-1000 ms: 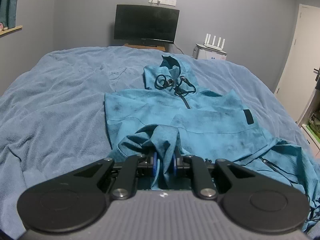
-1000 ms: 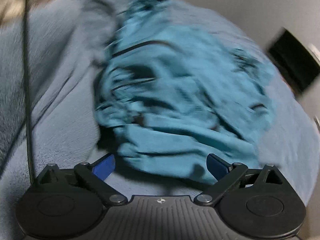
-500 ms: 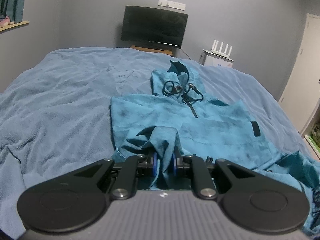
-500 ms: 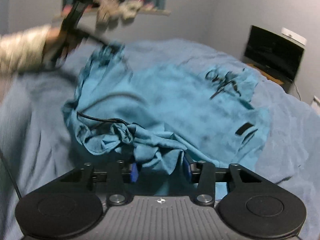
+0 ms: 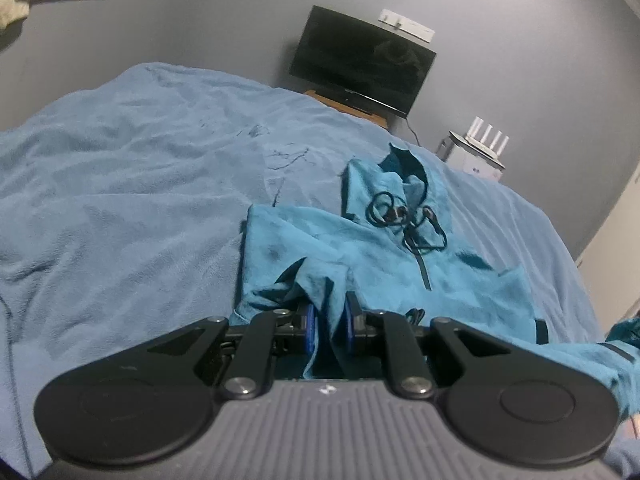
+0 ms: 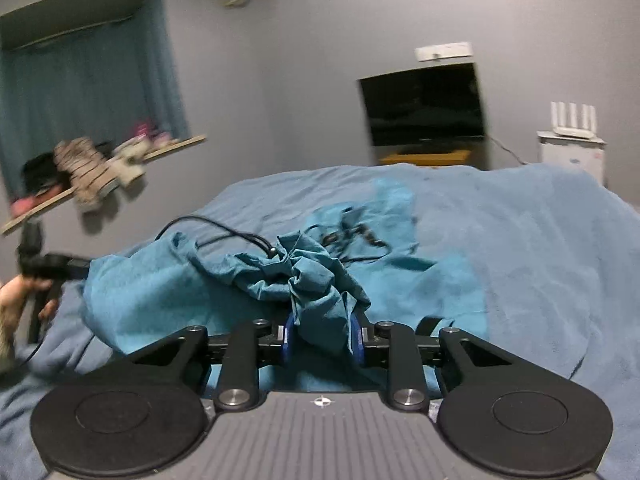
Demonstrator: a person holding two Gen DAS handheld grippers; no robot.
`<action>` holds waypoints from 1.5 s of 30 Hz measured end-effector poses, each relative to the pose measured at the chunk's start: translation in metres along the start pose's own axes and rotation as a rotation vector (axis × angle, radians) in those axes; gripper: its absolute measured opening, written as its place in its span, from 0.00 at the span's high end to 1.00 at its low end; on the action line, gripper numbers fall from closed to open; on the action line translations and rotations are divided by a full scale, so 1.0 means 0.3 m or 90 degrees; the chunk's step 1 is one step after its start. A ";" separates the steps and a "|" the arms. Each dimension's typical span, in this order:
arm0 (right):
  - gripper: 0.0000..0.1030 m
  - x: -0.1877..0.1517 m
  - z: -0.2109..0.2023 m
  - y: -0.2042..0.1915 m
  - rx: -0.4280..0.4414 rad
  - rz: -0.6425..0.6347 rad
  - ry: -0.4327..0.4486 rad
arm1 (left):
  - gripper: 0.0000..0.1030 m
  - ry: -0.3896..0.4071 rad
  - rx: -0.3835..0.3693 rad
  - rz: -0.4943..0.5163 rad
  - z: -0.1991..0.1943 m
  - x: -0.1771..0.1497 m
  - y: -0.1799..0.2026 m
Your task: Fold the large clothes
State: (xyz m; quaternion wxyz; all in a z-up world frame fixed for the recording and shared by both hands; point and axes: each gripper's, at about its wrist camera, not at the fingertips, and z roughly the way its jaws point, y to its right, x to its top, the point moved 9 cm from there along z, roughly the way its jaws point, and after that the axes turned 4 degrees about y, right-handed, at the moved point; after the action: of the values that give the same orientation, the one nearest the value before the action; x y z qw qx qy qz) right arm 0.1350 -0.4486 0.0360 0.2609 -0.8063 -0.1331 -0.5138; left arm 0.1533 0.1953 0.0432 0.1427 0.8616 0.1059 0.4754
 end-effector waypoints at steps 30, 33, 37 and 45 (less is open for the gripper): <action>0.53 -0.128 0.790 0.539 -0.142 0.161 -0.093 | 0.17 0.024 0.025 -0.013 0.483 0.037 -0.153; 0.84 -0.126 0.755 0.544 -0.162 0.119 -0.082 | 0.89 -0.013 0.021 0.061 0.514 -0.009 -0.148; 0.92 -0.065 0.751 0.553 -0.189 0.100 -0.033 | 0.92 0.050 0.022 0.109 0.495 0.004 -0.125; 0.88 -0.032 0.837 0.604 -0.260 0.107 -0.004 | 0.90 0.051 0.092 0.100 0.577 0.001 -0.158</action>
State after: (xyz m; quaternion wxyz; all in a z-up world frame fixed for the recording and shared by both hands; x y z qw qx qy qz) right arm 0.4089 -0.4583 -0.1084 0.1336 -0.8524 0.0403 -0.5039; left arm 0.2982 0.2145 -0.0608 0.0383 0.8558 0.0780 0.5100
